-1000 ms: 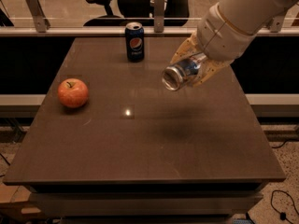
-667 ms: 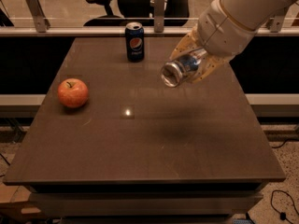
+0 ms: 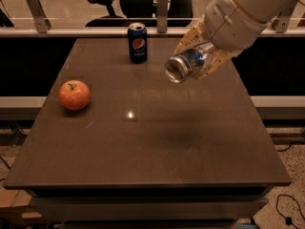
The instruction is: Pick redbull can
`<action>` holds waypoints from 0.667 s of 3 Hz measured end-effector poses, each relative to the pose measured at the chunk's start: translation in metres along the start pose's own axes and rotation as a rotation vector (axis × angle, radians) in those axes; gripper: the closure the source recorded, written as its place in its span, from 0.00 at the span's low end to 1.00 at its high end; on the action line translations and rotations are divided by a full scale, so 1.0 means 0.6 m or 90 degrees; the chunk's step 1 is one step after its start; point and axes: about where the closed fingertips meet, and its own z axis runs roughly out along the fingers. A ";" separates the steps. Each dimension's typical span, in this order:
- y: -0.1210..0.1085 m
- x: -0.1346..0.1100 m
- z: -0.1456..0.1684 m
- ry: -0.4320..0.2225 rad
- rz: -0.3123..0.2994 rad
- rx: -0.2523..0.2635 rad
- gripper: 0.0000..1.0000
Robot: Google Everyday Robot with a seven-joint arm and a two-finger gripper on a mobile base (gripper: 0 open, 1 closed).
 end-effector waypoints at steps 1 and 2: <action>-0.009 -0.004 -0.015 -0.009 -0.002 0.015 1.00; -0.009 -0.004 -0.017 -0.010 -0.004 0.016 1.00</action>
Offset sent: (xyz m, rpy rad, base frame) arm 0.0000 -0.0013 0.0164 0.0401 -0.0126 0.0062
